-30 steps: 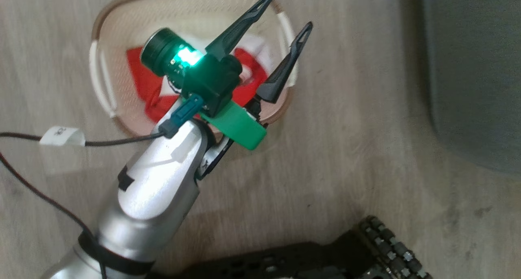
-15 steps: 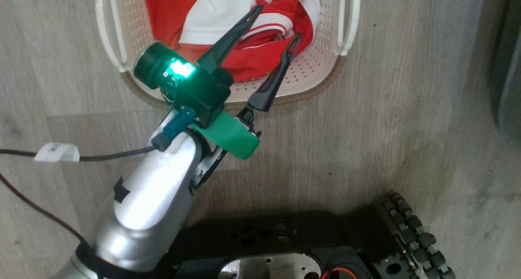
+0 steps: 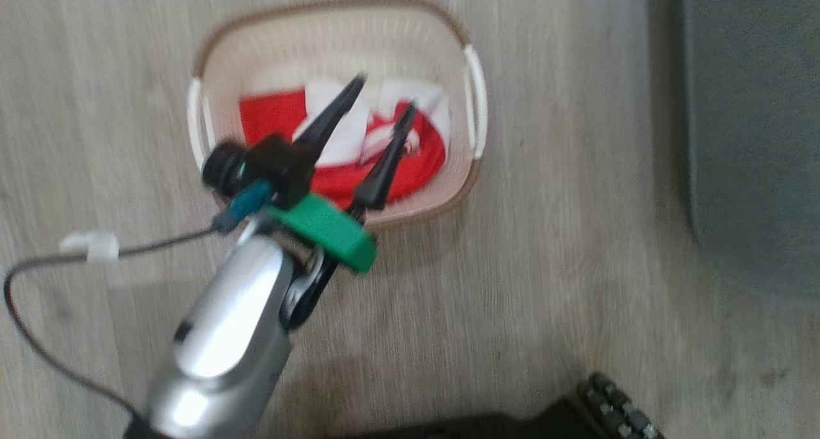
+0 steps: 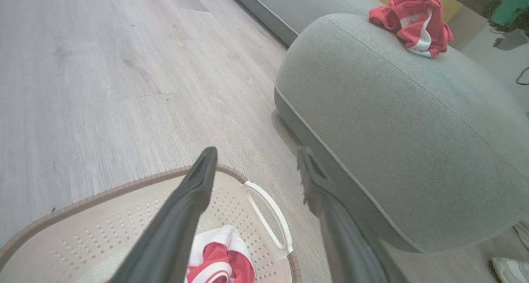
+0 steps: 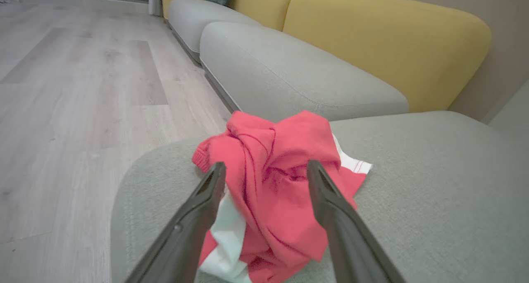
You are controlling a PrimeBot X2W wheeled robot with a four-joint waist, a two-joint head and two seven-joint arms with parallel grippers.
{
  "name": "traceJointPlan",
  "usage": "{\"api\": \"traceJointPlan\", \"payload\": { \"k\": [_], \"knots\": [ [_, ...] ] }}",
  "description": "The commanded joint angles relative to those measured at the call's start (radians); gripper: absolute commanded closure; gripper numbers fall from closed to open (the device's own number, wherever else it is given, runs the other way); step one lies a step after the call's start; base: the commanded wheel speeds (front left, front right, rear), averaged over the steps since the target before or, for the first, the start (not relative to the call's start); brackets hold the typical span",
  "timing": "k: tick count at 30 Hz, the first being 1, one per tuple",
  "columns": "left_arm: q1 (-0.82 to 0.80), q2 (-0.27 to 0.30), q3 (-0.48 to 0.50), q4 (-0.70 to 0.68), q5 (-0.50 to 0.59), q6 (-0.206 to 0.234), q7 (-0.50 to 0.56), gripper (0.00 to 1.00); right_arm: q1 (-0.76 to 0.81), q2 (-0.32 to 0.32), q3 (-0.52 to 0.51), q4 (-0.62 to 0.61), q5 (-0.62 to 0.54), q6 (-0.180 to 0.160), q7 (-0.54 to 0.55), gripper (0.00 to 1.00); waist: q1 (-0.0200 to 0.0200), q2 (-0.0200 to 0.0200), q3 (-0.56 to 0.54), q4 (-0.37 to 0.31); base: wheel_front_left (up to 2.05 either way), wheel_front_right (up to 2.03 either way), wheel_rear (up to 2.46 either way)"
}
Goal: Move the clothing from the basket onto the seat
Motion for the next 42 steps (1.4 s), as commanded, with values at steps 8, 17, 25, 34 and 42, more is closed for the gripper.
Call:
{"api": "traceJointPlan", "payload": {
  "k": [8,17,25,34,42],
  "knots": [
    [0.193,0.011,0.180,0.058,-0.030,0.014,-0.009,0.00,0.356,0.116,0.371,-0.250,0.149,0.000,0.001,0.00,0.0001,0.0000,-0.419,0.018,0.00,0.00,0.00],
    [0.279,0.011,0.331,0.099,0.010,0.037,-0.009,0.00,0.725,0.269,0.521,-0.537,0.217,0.000,0.000,0.00,0.0001,0.0000,-0.553,0.092,0.00,0.00,0.00],
    [0.399,-0.008,0.429,0.073,0.046,0.040,-0.009,0.00,0.951,0.389,0.523,-0.662,0.132,0.000,0.000,0.00,0.0001,0.0000,-0.663,0.103,0.00,0.00,0.00],
    [0.473,-0.025,0.475,0.046,0.068,0.036,-0.010,0.00,1.053,0.418,0.471,-0.691,0.087,0.000,0.000,0.00,0.0001,0.0000,-0.704,0.096,0.00,0.00,0.00],
    [0.462,-0.029,0.479,0.047,0.082,0.029,-0.010,0.00,1.047,0.420,0.485,-0.673,0.092,0.000,0.000,0.00,0.0001,0.0000,-0.703,0.094,0.00,0.00,0.00]
  ]
}}
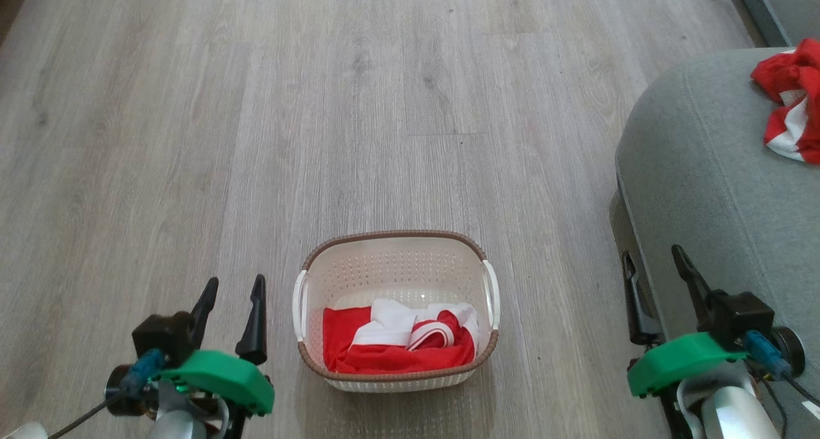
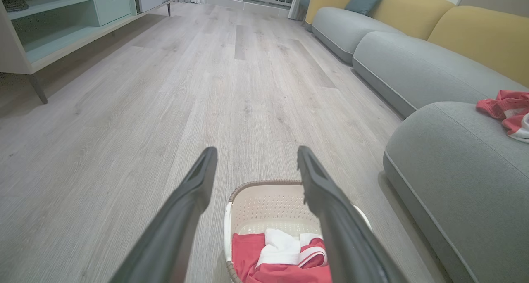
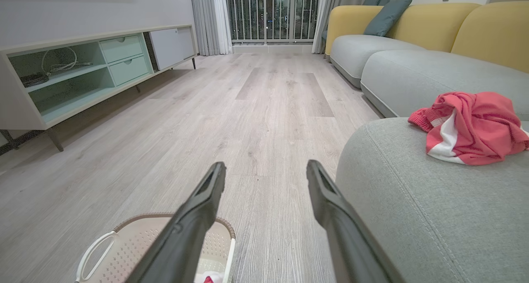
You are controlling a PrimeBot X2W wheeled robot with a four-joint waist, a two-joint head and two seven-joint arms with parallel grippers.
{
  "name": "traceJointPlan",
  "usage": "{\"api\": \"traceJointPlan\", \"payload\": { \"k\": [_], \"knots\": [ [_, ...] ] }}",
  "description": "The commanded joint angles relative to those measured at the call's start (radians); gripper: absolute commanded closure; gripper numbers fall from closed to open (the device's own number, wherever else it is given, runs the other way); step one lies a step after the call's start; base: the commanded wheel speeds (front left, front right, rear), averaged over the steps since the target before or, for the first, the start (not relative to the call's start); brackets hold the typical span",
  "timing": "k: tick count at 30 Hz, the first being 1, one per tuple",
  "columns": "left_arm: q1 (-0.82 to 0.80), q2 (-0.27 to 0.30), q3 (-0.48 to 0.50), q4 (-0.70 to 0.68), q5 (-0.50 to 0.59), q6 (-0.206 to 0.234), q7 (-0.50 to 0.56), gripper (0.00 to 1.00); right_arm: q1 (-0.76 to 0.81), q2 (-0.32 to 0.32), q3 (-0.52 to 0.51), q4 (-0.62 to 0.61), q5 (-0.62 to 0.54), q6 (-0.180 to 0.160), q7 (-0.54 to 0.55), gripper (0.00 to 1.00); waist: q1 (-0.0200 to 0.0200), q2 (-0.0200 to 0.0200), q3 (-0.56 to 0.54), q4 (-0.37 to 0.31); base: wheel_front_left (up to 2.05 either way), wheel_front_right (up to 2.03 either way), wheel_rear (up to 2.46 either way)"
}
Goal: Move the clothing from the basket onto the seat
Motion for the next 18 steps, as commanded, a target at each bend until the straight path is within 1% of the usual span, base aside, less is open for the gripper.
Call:
{"api": "traceJointPlan", "payload": {
  "k": [1,18],
  "knots": [
    [-0.046,0.004,0.038,-0.033,0.008,-0.005,-0.010,0.00,-0.037,0.001,0.030,-0.027,0.005,0.000,-0.002,0.00,0.0002,-0.0001,0.001,0.002,0.00,0.00,0.00],
    [-0.045,0.003,0.021,-0.036,-0.005,0.002,-0.010,0.00,-0.043,0.002,0.051,-0.013,0.010,0.000,-0.002,0.00,0.0002,-0.0001,-0.001,0.007,0.00,0.00,0.00]
  ]
}}
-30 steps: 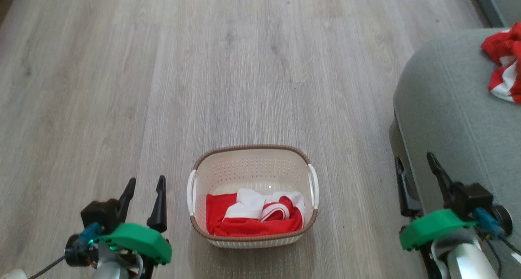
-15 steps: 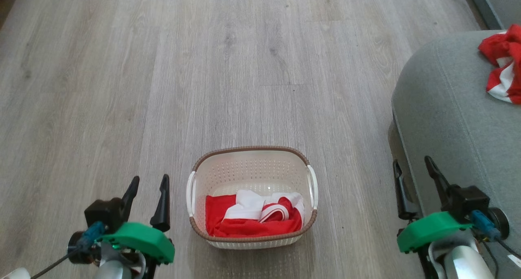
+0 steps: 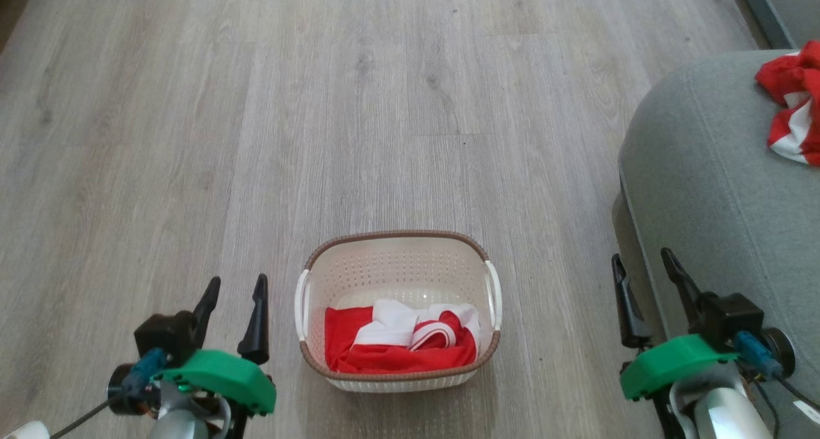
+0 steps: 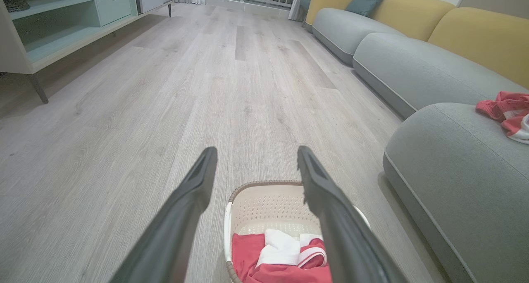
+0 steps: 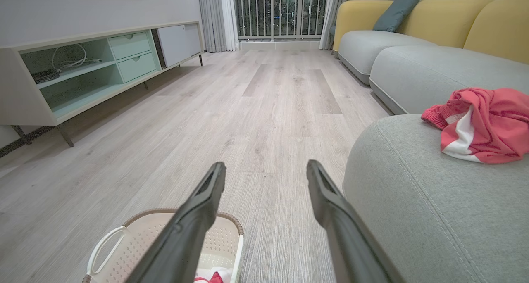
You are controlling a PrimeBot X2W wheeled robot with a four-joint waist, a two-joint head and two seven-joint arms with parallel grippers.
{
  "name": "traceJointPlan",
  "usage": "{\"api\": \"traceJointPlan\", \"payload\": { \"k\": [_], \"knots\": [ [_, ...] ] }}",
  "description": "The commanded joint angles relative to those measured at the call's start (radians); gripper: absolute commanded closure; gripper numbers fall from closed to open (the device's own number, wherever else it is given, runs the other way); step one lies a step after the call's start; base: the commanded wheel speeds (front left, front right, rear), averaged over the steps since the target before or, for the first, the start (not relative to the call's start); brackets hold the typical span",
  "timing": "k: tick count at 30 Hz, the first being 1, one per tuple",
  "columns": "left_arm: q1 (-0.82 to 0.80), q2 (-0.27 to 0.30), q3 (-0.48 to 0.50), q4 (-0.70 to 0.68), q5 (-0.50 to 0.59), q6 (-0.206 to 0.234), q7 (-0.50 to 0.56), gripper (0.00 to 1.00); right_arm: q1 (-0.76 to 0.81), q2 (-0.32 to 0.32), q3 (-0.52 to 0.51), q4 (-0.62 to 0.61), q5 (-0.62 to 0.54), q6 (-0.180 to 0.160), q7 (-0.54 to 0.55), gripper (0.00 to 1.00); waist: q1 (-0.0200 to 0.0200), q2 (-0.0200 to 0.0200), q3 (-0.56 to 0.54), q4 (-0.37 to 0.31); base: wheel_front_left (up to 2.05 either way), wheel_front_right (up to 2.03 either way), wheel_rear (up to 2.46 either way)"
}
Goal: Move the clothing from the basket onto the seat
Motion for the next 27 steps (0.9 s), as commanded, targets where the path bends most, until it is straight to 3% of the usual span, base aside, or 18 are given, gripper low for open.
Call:
{"api": "traceJointPlan", "payload": {
  "k": [1,14,21,27],
  "knots": [
    [-0.043,0.004,0.026,-0.036,-0.007,0.001,-0.010,0.00,-0.041,0.001,0.024,-0.028,0.001,0.000,-0.002,0.00,0.0001,-0.0001,0.000,0.000,0.00,0.00,0.00],
    [-0.067,0.004,0.016,-0.039,-0.001,0.005,-0.010,0.00,-0.071,0.001,0.027,-0.047,-0.002,0.000,-0.002,0.00,0.0001,-0.0001,0.066,-0.027,0.00,0.00,0.00],
    [-0.197,0.004,-0.036,-0.014,0.050,-0.005,-0.010,0.00,-0.161,0.001,0.004,-0.095,-0.008,0.000,-0.002,0.00,0.0001,-0.0001,0.250,-0.048,0.00,0.00,0.00],
    [-0.395,0.005,-0.140,0.106,0.141,-0.017,0.023,0.00,-0.283,0.001,0.001,-0.145,0.014,0.000,-0.002,0.00,0.0001,-0.0001,0.469,-0.077,0.00,0.00,0.00]
  ]
}}
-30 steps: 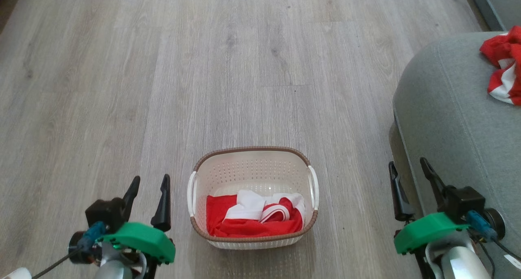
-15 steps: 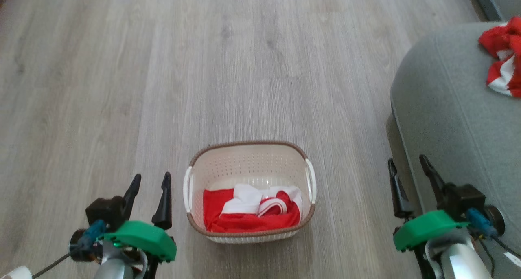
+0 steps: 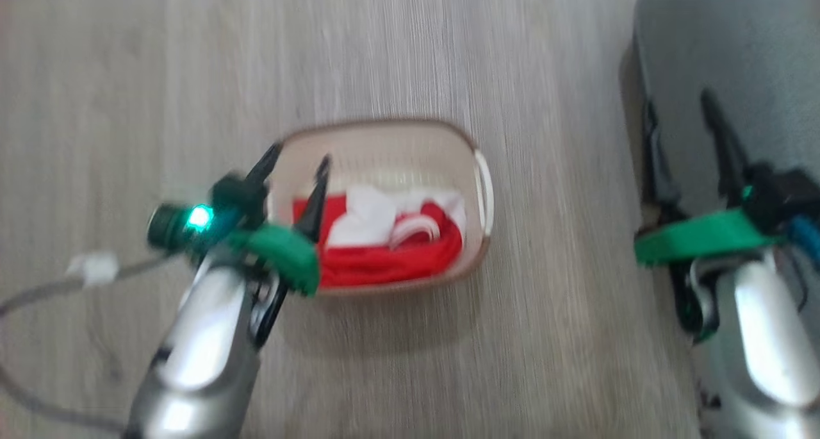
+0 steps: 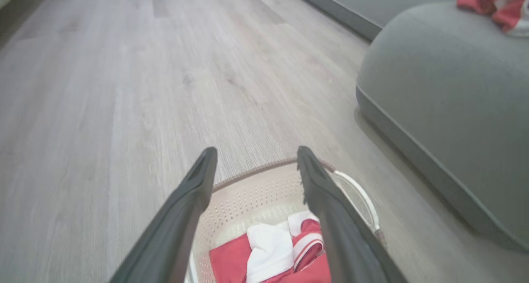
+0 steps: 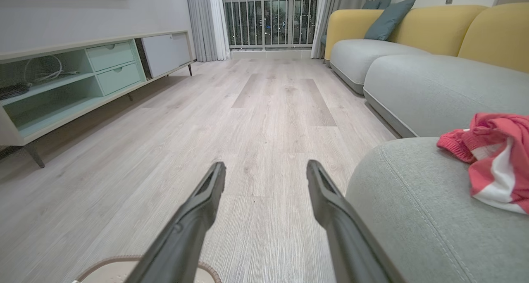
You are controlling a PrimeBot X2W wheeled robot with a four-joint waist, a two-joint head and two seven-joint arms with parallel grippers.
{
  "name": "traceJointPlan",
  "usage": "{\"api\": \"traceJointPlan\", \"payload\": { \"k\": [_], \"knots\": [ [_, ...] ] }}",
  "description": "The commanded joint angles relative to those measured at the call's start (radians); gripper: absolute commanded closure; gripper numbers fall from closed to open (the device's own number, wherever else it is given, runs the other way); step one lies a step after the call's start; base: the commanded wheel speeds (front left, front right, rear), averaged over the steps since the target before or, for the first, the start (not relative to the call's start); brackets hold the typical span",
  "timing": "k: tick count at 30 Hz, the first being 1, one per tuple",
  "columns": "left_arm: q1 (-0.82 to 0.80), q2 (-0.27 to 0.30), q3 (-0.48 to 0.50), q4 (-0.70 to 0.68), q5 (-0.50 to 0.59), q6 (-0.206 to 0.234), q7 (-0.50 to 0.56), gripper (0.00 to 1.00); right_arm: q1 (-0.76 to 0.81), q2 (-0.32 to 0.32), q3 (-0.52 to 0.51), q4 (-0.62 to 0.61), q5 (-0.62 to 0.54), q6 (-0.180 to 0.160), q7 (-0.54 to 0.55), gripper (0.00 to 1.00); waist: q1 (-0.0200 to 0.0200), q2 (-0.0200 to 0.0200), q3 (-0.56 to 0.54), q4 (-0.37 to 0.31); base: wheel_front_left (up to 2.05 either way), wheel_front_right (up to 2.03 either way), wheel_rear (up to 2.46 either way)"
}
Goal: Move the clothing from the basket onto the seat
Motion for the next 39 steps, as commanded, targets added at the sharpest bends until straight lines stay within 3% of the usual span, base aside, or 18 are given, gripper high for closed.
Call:
{"api": "traceJointPlan", "payload": {
  "k": [1,8,15,25,34,39],
  "knots": [
    [-0.067,0.010,0.005,0.000,0.023,-0.006,0.014,0.00,-0.039,0.001,0.019,-0.040,0.007,0.000,-0.002,0.00,-0.0004,0.0000,0.169,-0.032,0.00,0.00,0.00],
    [-0.322,0.016,-0.091,0.206,0.120,-0.011,0.110,0.00,-0.158,0.001,0.031,-0.072,0.049,0.000,-0.002,0.00,-0.0004,0.0000,0.377,-0.086,0.00,0.00,0.00],
    [-0.496,0.016,-0.152,0.440,0.178,0.010,0.181,0.00,-0.226,0.001,0.058,-0.080,0.118,0.000,-0.002,0.00,-0.0004,0.0000,0.509,-0.147,0.00,0.00,0.00],
    [-0.640,0.018,-0.188,0.650,0.193,0.066,0.215,0.00,-0.260,0.001,0.090,-0.082,0.213,0.000,-0.002,0.00,-0.0004,0.0000,0.619,-0.234,0.00,0.00,0.00],
    [-0.723,0.091,-0.226,0.758,0.233,0.114,0.316,0.00,-0.253,0.001,0.116,-0.103,0.283,0.000,-0.002,0.00,-0.0004,0.0000,0.702,-0.315,0.00,0.00,0.00],
    [-0.728,0.118,-0.256,0.776,0.253,0.118,0.349,0.00,-0.228,0.001,0.107,-0.113,0.310,0.000,-0.002,0.00,-0.0004,0.0000,0.717,-0.341,0.00,0.00,0.00]
  ]
}}
